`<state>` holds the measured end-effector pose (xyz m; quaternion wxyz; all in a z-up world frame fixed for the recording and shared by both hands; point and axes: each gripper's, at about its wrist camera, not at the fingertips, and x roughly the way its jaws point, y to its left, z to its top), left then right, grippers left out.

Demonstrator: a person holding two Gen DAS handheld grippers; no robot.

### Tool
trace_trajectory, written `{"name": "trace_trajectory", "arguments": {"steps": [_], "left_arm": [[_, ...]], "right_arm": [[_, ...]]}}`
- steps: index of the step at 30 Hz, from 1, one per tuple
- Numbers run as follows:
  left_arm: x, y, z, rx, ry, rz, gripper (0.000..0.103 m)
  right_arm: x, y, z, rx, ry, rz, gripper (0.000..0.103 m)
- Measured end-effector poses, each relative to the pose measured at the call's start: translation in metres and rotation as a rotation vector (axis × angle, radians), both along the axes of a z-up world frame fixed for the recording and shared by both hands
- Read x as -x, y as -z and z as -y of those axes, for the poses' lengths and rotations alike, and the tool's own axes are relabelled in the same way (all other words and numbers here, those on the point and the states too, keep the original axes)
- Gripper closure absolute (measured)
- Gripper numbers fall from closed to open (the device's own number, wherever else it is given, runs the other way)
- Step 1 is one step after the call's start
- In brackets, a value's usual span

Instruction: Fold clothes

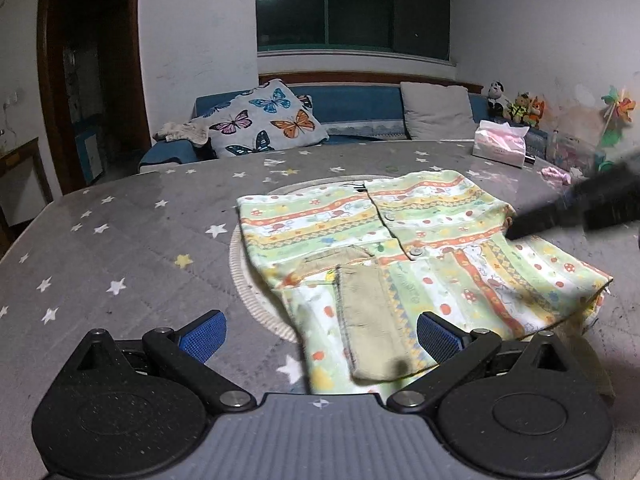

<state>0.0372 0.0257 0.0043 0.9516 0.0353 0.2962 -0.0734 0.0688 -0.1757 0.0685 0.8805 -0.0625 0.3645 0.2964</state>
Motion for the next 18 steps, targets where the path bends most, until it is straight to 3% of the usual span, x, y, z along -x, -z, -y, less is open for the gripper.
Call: {"name": "trace_trajectory", "arguments": {"steps": [3, 7, 15, 18], "left_arm": [[-0.009, 0.003, 0.008, -0.015, -0.005, -0.017, 0.0], [-0.019, 0.011, 0.013, -0.046, -0.021, -0.053, 0.0], [-0.036, 0.005, 0.018, -0.084, -0.051, -0.032, 0.0], [-0.05, 0.01, 0.018, -0.105, -0.08, -0.042, 0.0]], "right_arm": [[0.008, 0.025, 0.021, 0.073, 0.037, -0.025, 0.09], [0.01, 0.044, 0.047, 0.087, 0.077, -0.046, 0.09], [-0.004, 0.027, 0.06, 0.048, 0.089, 0.007, 0.082], [-0.013, 0.028, 0.058, 0.039, 0.094, 0.015, 0.072]]}}
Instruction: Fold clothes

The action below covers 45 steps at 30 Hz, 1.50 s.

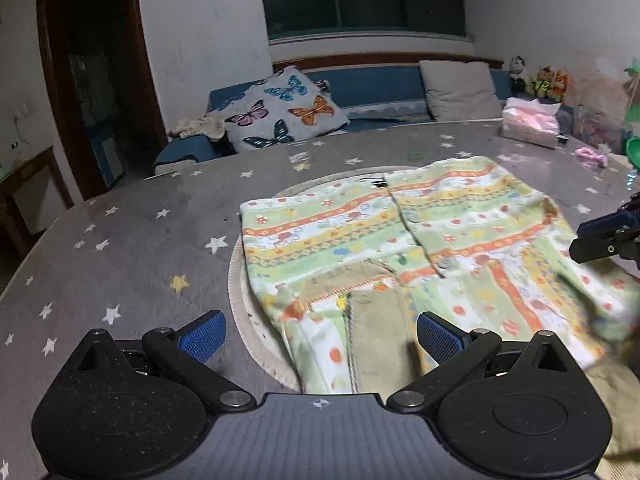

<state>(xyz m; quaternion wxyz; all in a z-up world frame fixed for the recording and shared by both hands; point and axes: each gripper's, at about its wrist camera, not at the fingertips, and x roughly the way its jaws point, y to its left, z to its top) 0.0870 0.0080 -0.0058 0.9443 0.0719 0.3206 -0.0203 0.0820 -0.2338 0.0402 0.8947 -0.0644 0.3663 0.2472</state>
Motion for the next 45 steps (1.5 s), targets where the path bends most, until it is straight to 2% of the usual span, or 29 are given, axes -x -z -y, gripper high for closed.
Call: {"name": "trace_trajectory", "arguments": {"steps": [7, 11, 15, 20, 26, 31, 37, 45], "left_arm": [[-0.021, 0.016, -0.01, -0.028, -0.051, -0.033, 0.0], [-0.011, 0.009, -0.011, -0.055, -0.04, -0.008, 0.0], [0.017, 0.001, -0.007, -0.115, 0.04, 0.029, 0.0], [0.058, -0.002, 0.006, -0.205, 0.163, 0.068, 0.0], [0.103, 0.008, 0.023, -0.349, 0.327, 0.109, 0.0], [0.128, 0.02, 0.044, -0.439, 0.452, 0.156, 0.001], [0.133, 0.026, 0.066, -0.424, 0.546, 0.2, 0.002], [0.123, 0.03, 0.077, -0.408, 0.592, 0.226, 0.016]], "right_arm": [[-0.015, 0.011, 0.002, 0.008, 0.023, -0.013, 0.072], [-0.014, 0.012, 0.002, 0.019, 0.013, -0.004, 0.07], [0.009, 0.005, -0.004, 0.041, -0.062, 0.027, 0.061], [0.038, 0.013, -0.01, 0.12, -0.134, 0.05, 0.052], [0.066, 0.018, -0.011, 0.18, -0.176, 0.099, 0.052], [0.067, 0.018, -0.001, 0.13, -0.136, 0.077, 0.052], [0.071, 0.021, 0.013, 0.101, -0.113, 0.03, 0.052], [0.074, 0.017, 0.023, 0.071, -0.095, 0.019, 0.052]]}}
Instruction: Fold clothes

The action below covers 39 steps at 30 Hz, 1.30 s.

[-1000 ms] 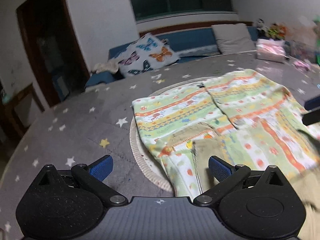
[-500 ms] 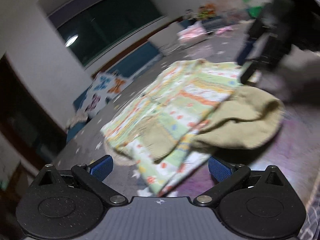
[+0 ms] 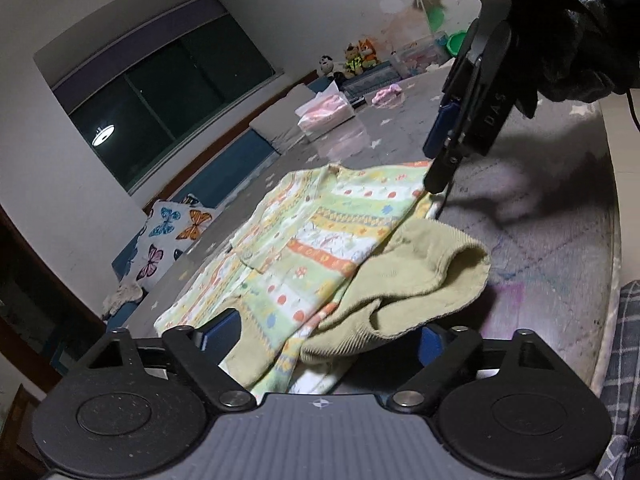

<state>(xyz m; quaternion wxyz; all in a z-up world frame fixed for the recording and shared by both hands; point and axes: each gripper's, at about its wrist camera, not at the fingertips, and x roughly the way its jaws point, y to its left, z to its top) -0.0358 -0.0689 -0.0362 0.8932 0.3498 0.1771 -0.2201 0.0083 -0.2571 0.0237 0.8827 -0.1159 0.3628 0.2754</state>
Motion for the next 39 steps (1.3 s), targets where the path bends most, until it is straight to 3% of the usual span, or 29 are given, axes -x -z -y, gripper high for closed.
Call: {"name": "trace_trajectory", "arguments": {"steps": [5, 7, 9, 12, 15, 17, 24, 27, 28, 29, 32, 34, 36, 39], "left_arm": [[-0.002, 0.0, 0.003, 0.028, 0.024, -0.002, 0.03], [-0.003, -0.001, 0.004, 0.038, 0.039, -0.011, 0.04], [-0.004, -0.003, 0.004, 0.055, 0.056, -0.025, 0.056], [-0.011, -0.009, 0.002, 0.108, 0.06, -0.063, 0.077], [-0.018, -0.019, -0.003, 0.176, 0.038, -0.093, 0.089], [-0.026, -0.03, -0.009, 0.229, 0.016, -0.101, 0.092], [-0.055, -0.05, -0.017, 0.312, -0.038, -0.115, 0.094], [-0.064, -0.052, -0.019, 0.329, -0.049, -0.127, 0.094], [-0.065, -0.052, -0.02, 0.333, -0.053, -0.132, 0.094], [-0.066, -0.052, -0.021, 0.336, -0.052, -0.139, 0.094], [-0.056, -0.05, -0.028, 0.331, -0.056, -0.14, 0.091], [-0.047, -0.048, -0.034, 0.322, -0.062, -0.136, 0.086], [-0.035, -0.044, -0.04, 0.301, -0.079, -0.124, 0.064], [-0.018, -0.036, -0.047, 0.257, -0.09, -0.111, 0.052]], "right_arm": [[0.001, -0.006, -0.001, -0.01, -0.019, 0.013, 0.052], [0.002, -0.008, -0.001, -0.014, -0.027, 0.018, 0.051], [0.003, -0.01, -0.001, -0.018, -0.035, 0.023, 0.052], [0.004, -0.013, -0.002, -0.023, -0.046, 0.03, 0.051], [0.008, -0.016, -0.005, -0.003, -0.081, 0.045, 0.051], [0.012, -0.018, -0.01, 0.03, -0.12, 0.061, 0.051], [0.014, -0.005, -0.045, 0.081, -0.224, 0.143, 0.048], [0.012, 0.001, -0.061, 0.098, -0.258, 0.172, 0.052], [0.007, 0.003, -0.064, 0.094, -0.254, 0.165, 0.055], [0.001, 0.004, -0.066, 0.081, -0.249, 0.148, 0.066], [-0.012, 0.002, -0.068, 0.043, -0.228, 0.096, 0.084], [-0.019, -0.003, -0.063, 0.007, -0.205, 0.065, 0.087], [-0.026, -0.007, -0.06, -0.026, -0.184, 0.037, 0.088], [-0.032, -0.013, -0.055, -0.065, -0.163, 0.011, 0.089]]}}
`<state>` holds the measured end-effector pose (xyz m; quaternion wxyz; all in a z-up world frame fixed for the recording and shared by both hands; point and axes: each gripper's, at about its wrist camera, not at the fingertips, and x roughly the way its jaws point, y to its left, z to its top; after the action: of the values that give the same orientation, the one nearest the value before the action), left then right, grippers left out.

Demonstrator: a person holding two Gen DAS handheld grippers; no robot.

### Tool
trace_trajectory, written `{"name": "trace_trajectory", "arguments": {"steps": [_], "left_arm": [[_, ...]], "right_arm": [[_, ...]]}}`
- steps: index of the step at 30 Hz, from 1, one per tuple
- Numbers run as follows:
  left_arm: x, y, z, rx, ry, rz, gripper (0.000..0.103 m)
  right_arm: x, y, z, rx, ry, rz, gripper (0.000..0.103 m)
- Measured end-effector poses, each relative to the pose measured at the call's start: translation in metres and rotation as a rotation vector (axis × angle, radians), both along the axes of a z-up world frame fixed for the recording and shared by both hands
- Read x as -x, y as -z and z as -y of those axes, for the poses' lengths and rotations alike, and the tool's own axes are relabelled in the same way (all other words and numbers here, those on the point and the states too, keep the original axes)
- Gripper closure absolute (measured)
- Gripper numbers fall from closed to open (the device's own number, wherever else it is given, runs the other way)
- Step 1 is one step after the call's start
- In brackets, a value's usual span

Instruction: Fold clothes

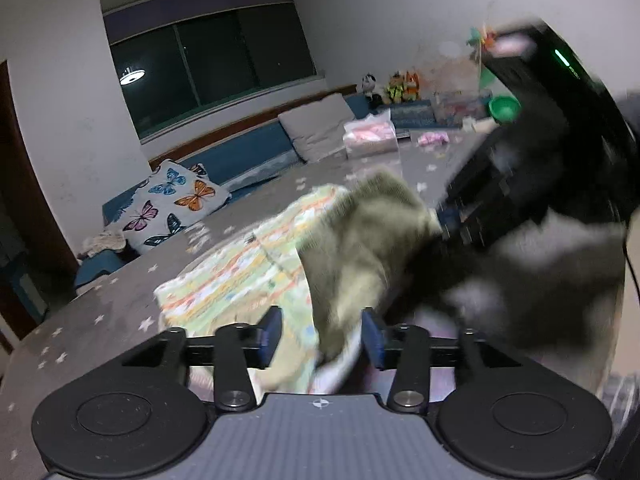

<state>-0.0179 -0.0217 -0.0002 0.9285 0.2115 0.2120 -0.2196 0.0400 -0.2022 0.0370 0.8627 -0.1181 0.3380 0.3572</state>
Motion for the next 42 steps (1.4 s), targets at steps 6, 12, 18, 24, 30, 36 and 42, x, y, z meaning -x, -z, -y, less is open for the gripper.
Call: {"name": "trace_trajectory", "arguments": {"steps": [6, 12, 18, 24, 30, 36, 42], "left_arm": [[0.009, 0.023, 0.002, -0.141, -0.02, 0.032, 0.05], [0.003, 0.036, -0.003, -0.209, -0.033, 0.043, 0.082], [0.015, 0.019, -0.014, -0.176, -0.035, 0.067, 0.098], [0.058, -0.022, -0.02, -0.108, 0.001, 0.075, 0.098], [0.102, -0.063, -0.025, -0.052, 0.02, 0.113, 0.098], [0.054, -0.069, -0.03, -0.017, -0.029, 0.081, 0.098], [-0.005, -0.069, -0.035, 0.005, -0.087, 0.038, 0.098]], "right_arm": [[-0.005, -0.009, 0.004, -0.018, 0.013, 0.016, 0.09], [0.003, -0.01, -0.002, -0.002, 0.021, 0.048, 0.091], [0.02, -0.014, -0.001, -0.005, 0.012, 0.088, 0.094], [0.061, -0.041, 0.012, -0.022, -0.048, 0.12, 0.094], [0.109, -0.077, 0.022, -0.017, -0.134, 0.136, 0.095], [0.084, -0.089, 0.011, 0.022, -0.145, 0.156, 0.095], [0.019, -0.088, -0.01, 0.075, -0.141, 0.133, 0.095]]}}
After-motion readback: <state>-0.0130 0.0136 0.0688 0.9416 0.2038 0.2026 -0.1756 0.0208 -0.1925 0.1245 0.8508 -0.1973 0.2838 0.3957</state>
